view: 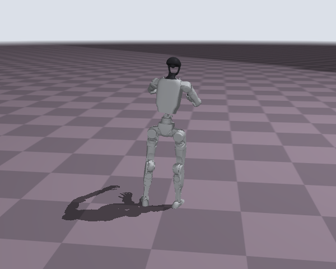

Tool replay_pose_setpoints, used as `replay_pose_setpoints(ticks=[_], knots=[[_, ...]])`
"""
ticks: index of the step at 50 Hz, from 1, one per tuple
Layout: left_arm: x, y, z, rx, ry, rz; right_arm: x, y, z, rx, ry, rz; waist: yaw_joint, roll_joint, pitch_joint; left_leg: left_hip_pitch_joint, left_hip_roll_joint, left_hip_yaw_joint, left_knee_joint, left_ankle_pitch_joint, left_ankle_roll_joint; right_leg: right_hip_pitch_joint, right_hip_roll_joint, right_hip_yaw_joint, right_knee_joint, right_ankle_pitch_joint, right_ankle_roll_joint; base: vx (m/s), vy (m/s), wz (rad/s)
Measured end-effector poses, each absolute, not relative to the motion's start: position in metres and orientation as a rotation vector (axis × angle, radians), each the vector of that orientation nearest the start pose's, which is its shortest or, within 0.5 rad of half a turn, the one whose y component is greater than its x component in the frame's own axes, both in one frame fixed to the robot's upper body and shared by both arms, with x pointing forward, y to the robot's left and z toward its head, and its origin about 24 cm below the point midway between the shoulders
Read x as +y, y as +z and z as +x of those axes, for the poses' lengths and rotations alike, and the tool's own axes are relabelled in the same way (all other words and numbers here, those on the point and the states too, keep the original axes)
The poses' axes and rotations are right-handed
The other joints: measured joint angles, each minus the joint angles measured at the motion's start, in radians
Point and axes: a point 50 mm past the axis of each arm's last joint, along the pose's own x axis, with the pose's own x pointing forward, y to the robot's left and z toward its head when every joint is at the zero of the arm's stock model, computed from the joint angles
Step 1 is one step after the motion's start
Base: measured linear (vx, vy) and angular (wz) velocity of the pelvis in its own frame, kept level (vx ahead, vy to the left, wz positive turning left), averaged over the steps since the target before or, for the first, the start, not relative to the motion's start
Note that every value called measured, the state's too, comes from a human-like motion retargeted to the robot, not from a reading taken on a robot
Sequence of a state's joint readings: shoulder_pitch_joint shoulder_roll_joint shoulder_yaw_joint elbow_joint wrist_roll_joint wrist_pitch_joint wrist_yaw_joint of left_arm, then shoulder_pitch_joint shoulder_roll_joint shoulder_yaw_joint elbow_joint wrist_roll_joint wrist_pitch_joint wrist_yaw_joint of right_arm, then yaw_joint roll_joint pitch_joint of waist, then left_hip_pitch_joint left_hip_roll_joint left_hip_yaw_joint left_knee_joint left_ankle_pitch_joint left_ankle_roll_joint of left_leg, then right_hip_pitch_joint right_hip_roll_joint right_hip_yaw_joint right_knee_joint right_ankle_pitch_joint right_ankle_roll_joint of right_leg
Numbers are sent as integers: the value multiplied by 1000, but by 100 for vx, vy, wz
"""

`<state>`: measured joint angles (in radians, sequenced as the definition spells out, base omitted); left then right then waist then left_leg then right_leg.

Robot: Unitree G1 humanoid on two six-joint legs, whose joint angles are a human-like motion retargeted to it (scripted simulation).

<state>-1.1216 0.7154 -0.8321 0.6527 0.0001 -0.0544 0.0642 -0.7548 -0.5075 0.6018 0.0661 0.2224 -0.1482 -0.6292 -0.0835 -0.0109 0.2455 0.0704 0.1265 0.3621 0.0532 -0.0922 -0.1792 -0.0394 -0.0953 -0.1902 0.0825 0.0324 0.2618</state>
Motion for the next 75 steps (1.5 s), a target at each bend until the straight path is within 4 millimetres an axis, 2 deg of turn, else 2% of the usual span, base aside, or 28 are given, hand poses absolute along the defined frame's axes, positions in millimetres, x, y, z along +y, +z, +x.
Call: replay_pose_setpoints(ticks=[2,5,8,10,12,15,19,21,23,25,27,30,35,38,41,44,46,48,52,55,57,59,61,63,66,69,72,75], knots=[[157,215,400,-305,-224,1160,-76,240,348,-713,-42,-237,21,10,-4,-1,7,13,6,-2,-2,0,9,12,-12,11,0,-5,-5,-33],[150,216,403,-300,-242,1178,-65,275,379,-659,-179,-254,50,21,-10,-4,19,27,12,-3,-8,-2,25,23,-29,26,0,-4,-6,-25],[148,219,405,-302,-256,1195,-62,290,396,-584,-207,-277,64,23,-14,-7,29,33,11,0,-16,-3,38,26,-39,35,0,-2,-6,-11],[150,222,405,-306,-254,1201,-61,286,398,-562,-173,-292,67,17,-16,-8,34,35,9,2,-21,-4,45,25,-45,38,0,0,0,0],[153,227,403,-321,-239,1197,-59,272,393,-575,-106,-308,58,9,-12,-7,33,30,2,6,-21,-2,44,19,-44,37,0,0,0,0],[159,233,400,-352,-212,1183,-65,235,372,-602,-4,-322,44,-4,-5,-5,29,22,-5,9,-18,0,39,11,-41,31,0,0,0,0],[165,240,390,-409,-200,1175,-96,174,325,-562,82,-306,20,-12,13,-5,24,7,-7,9,-16,2,32,-3,-29,17,0,2,1,14],[167,243,384,-437,-205,1181,-115,150,300,-506,104,-264,7,-14,22,-6,25,1,-8,10,-18,-1,31,-10,-21,10,0,0,0,0],[170,244,379,-457,-213,1188,-128,135,281,-458,116,-213,-5,-15,29,-7,27,-4,-11,12,-20,-5,32,-16,-12,5,0,0,0,0],[172,242,376,-458,-224,1196,-134,131,270,-449,122,-185,-12,-16,29,-8,27,-5,-13,12,-20,-10,32,-16,-4,2,0,0,0,0],[172,237,376,-439,-234,1199,-131,142,269,-502,125,-196,-10,-16,23,-7,24,-3,-14,11,-15,-15,28,-13,4,0,0,0,0,0],[172,226,380,-387,-244,1196,-113,176,285,-630,130,-224,3,-11,8,-5,19,5,-8,6,-5,-18,23,0,10,0,0,-1,1,-6],[169,216,392,-312,-240,1201,-69,247,341,-729,81,-216,30,11,-3,-4,27,28,17,-6,-6,-11,32,22,-7,14,0,-3,-1,-24],[165,214,399,-295,-244,1224,-59,274,379,-670,-62,-325,47,22,-5,-4,37,37,25,-8,-12,-3,44,29,-27,27,0,-1,-1,-7],[161,214,402,-289,-251,1232,-64,279,402,-545,-148,-371,53,25,-9,-4,42,39,26,-8,-18,5,50,28,-44,36,0,0,0,0],[160,219,403,-305,-242,1225,-72,270,406,-486,-146,-317,45,19,-6,-2,37,30,22,-6,-18,13,45,20,-48,35,0,1,1,7],[160,225,401,-331,-229,1213,-79,256,398,-522,-131,-304,35,12,0,1,29,19,17,-4,-12,18,35,13,-44,29,0,3,5,27],[159,231,398,-366,-216,1196,-90,238,378,-598,-119,-328,27,5,7,4,18,7,12,-3,-5,21,22,3,-34,20,0,3,6,32],[157,243,388,-447,-215,1166,-125,194,317,-684,-67,-372,15,-8,28,5,1,-19,5,0,8,18,0,-15,-4,-4,0,3,4,30],[154,251,380,-501,-228,1158,-148,165,277,-619,-9,-333,10,-15,41,4,-2,-30,3,1,10,11,-7,-25,19,-18,0,1,1,13],[152,252,378,-517,-237,1156,-153,154,264,-569,27,-295,14,-18,42,4,-3,-33,3,1,13,6,-10,-26,32,-24,0,0,0,0],[150,248,378,-510,-243,1155,-149,155,261,-572,46,-282,22,-19,35,4,-5,-32,5,-1,18,3,-13,-24,40,-26,0,0,0,0],[148,242,381,-486,-250,1155,-138,170,268,-644,50,-307,33,-17,24,4,-7,-29,10,-4,24,0,-15,-18,44,-26,0,0,0,0],[147,236,385,-451,-256,1162,-122,198,283,-761,48,-359,41,-9,16,3,-6,-24,17,-8,26,-1,-15,-11,45,-24,0,0,0,0],[147,227,392,-397,-268,1202,-96,245,315,-893,29,-434,50,7,2,1,0,-15,29,-13,23,2,-8,-3,35,-15,0,0,0,0],[147,219,399,-360,-263,1272,-75,281,357,-863,-51,-488,52,21,-5,0,3,-14,37,-15,17,10,-5,-1,23,-7,0,0,0,0],[145,211,406,-330,-256,1304,-73,292,394,-700,-172,-515,50,25,-11,-3,-1,-23,37,-14,14,19,-10,-11,13,-2,0,-2,2,16],[140,206,409,-305,-259,1271,-84,292,410,-581,-234,-479,38,24,-13,-6,-11,-47,32,-9,13,31,-21,-33,8,-5,0,-1,4,45]])
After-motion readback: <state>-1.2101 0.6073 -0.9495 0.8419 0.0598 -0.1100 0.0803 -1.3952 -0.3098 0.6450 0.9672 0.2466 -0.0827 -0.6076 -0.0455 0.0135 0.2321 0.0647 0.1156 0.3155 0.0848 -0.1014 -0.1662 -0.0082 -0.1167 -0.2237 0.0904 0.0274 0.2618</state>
